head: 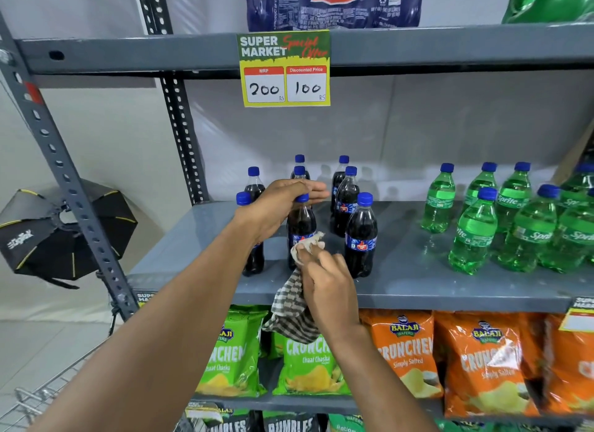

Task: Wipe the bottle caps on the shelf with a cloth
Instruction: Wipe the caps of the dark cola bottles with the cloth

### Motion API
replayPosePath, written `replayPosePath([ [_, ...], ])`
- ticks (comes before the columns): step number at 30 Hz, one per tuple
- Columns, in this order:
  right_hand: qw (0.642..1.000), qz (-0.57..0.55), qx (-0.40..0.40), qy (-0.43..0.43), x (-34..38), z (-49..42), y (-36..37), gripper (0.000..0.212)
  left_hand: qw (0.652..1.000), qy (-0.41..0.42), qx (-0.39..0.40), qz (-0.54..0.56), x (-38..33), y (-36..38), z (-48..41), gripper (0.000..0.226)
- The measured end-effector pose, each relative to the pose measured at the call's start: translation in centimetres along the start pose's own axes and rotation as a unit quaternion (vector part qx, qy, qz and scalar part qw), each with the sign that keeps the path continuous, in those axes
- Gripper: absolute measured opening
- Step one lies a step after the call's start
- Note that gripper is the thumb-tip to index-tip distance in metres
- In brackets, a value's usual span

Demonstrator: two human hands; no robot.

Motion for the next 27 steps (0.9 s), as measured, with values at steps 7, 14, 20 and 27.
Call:
replayPosePath([
  [7,0.995,-0.024,-0.068,-0.069,2.2,-2.5,-0.7,0.031,1.000,-0.005,0.009,0.026,0.0,0.3,0.2,0.034],
  [14,0.998,-0.027,-0.013,-0.046,1.1,-0.8,0.3,0.039,1.000,0.009,0.015,-0.002,-0.4,0.2,0.3,0.035],
  [20,0.999,-0.023,0.014,-0.018,-0.3,0.5,0.5,0.038,1.000,0.007,0.016,-0.013,-0.6,0.4,0.5,0.037],
  [27,0.997,-0.036,-0.060,0.019,1.1,-2.9,-1.0,0.034,1.000,-0.006,0.022,0.001,-0.5,0.3,0.3,0.036],
])
Point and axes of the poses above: each hand's wrist, its own z-axis away from the middle knuckle, its own y-axis out of the palm, x = y × z, the point moved 8 cm from there along -z, towards the middle knuckle, and after that the axes turned 13 degrees about y, right-handed, at the moved point
